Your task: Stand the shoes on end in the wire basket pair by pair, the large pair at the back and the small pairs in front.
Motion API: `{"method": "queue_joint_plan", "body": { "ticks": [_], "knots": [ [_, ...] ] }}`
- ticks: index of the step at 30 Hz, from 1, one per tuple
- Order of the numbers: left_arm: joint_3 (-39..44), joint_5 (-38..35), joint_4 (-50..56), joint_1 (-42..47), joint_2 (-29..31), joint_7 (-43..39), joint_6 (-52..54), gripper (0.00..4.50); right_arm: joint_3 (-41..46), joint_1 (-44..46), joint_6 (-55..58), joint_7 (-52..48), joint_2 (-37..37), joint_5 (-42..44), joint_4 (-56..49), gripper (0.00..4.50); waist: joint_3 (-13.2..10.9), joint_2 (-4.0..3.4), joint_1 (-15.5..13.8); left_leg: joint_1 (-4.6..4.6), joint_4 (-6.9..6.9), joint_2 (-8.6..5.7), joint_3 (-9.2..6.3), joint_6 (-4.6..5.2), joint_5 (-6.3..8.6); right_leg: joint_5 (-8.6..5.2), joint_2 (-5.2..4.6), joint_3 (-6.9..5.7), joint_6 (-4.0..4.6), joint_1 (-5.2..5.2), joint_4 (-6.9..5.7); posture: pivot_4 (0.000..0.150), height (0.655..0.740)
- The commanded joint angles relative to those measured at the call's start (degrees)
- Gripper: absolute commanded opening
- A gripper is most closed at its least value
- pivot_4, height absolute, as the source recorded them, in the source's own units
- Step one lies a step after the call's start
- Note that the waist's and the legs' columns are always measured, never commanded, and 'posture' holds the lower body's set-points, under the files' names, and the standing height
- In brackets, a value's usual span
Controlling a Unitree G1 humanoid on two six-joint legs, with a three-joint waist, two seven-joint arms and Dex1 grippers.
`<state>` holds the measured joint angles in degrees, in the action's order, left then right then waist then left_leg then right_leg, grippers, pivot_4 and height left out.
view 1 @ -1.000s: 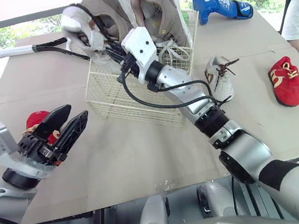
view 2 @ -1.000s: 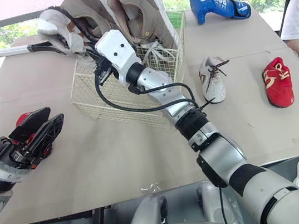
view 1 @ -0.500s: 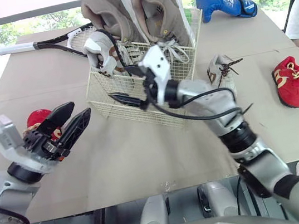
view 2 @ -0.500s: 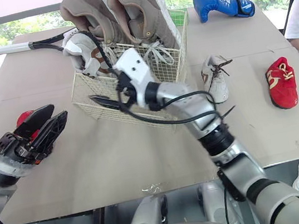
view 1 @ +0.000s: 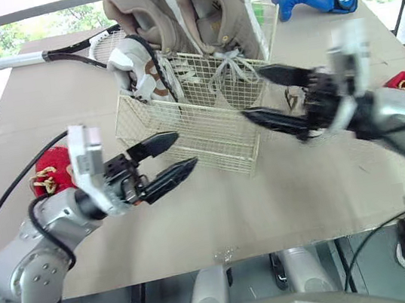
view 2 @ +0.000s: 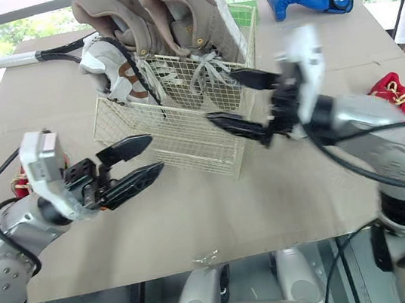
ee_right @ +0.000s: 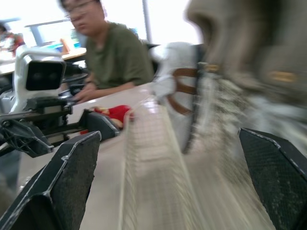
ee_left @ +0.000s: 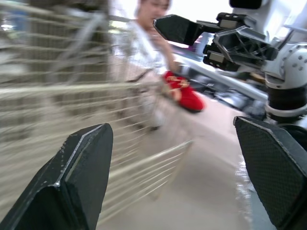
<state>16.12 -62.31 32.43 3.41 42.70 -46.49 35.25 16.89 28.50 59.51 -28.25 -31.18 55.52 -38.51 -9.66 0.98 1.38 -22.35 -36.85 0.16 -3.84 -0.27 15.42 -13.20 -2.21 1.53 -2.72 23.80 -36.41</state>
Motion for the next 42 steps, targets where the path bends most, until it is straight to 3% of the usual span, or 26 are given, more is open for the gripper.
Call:
{"method": "queue_joint_plan", "body": {
  "ticks": [1, 4, 10, 15, 23, 27, 30, 34, 37, 42],
  "knots": [
    [-4.04, 3.03, 2.91, 2.82, -0.95, 0.47, -0.87, 4.43, 7.96, -3.53, 4.33, 5.87, -6.26, 2.5, -1.68, 4.5, -0.01, 0.02, 0.0, 0.02, -0.01, -0.01, 0.05, 0.01, 0.0, 0.0, 0.0, 0.04, 0.0, 0.0, 0.0, 0.15, 0.74],
    [-6.44, 3.62, 3.55, 4.22, -1.5, 0.82, -0.19, 4.43, 9.01, -5.03, 5.56, 8.12, -9.5, 2.85, 0.42, 4.5, -0.02, 0.04, 0.47, 0.08, -0.09, 0.04, 0.16, 0.02, 0.0, 0.0, 0.1, 0.13, 0.0, -0.02, -0.04, 0.15, 0.74],
    [-8.76, 6.09, 1.67, 5.05, 0.28, -4.01, 0.22, 4.43, -1.12, 0.45, 7.86, 8.15, -10.34, -4.88, 21.28, 4.5, -0.04, 0.1, 0.9, 0.29, -0.3, 0.08, 0.29, 0.03, -0.01, -0.01, 0.21, 0.3, 0.01, -0.23, -0.16, 0.15, 0.74],
    [-7.51, 6.1, 4.11, 3.32, 0.86, -6.74, -1.36, 4.43, -11.11, 8.66, 0.31, 4.48, -8.37, -16.39, 41.83, 4.5, -0.08, 0.09, 1.03, 0.25, -0.31, 0.08, 0.4, 0.08, 0.03, 0.0, 0.21, 0.44, -0.02, -0.18, -0.14, 0.15, 0.74],
    [-6.7, 7.36, 7.17, 2.05, 0.34, -5.77, -2.85, 4.43, -17.28, 20.31, -7.87, -5.35, -6.37, -27.63, 69.02, 4.5, -0.16, 0.12, 0.45, 0.08, -0.33, 0.06, 0.35, 0.1, 0.04, 0.02, 0.19, 0.39, -0.04, -0.07, -0.12, 0.15, 0.74],
    [-6.82, 7.96, 7.41, 1.47, 0.26, -5.88, -3.22, 4.5, -19.17, 23.61, -7.74, -12.58, -7.13, -30.23, 75.68, 2.65, -0.16, 0.12, 0.33, 0.07, -0.38, 0.05, 0.34, 0.1, 0.04, 0.04, 0.18, 0.37, -0.05, -0.08, -0.12, 0.15, 0.74],
    [-6.58, 8.66, 6.97, 0.52, 0.28, -5.87, -3.45, 4.5, -19.87, 23.96, -5.75, -17.44, -8.61, -30.59, 73.89, 1.26, -0.16, 0.12, 0.13, 0.07, -0.44, 0.04, 0.33, 0.11, 0.04, 0.04, 0.17, 0.37, -0.06, -0.09, -0.15, 0.15, 0.74],
    [-6.99, 10.12, 6.07, -0.28, 0.67, -6.74, -3.79, 4.5, -19.03, 20.93, -2.36, -21.42, -11.1, -29.11, 65.17, 0.02, -0.19, 0.07, -0.32, 0.04, -0.42, 0.06, 0.29, 0.11, 0.05, 0.04, 0.17, 0.33, -0.06, -0.05, -0.17, 0.15, 0.74],
    [-7.7, 11.44, 4.95, -0.54, 0.51, -7.93, -4.54, 4.5, -13.92, 16.74, 0.53, -20.35, -12.18, -26.05, 55.95, 0.02, -0.19, 0.07, -0.48, 0.01, -0.42, 0.07, 0.27, 0.11, 0.05, 0.04, 0.18, 0.28, -0.06, -0.04, -0.17, 0.15, 0.74],
    [-7.71, 13.12, 2.61, -1.08, 0.53, -9.92, -5.55, 4.5, 2.55, 5.7, 9.0, -18.61, -12.03, -12.15, 30.6, 0.02, -0.23, 0.0, -0.82, -0.13, -0.51, 0.06, 0.17, 0.11, 0.05, 0.04, 0.16, 0.18, -0.07, 0.03, -0.24, 0.15, 0.74]
  ]
}}
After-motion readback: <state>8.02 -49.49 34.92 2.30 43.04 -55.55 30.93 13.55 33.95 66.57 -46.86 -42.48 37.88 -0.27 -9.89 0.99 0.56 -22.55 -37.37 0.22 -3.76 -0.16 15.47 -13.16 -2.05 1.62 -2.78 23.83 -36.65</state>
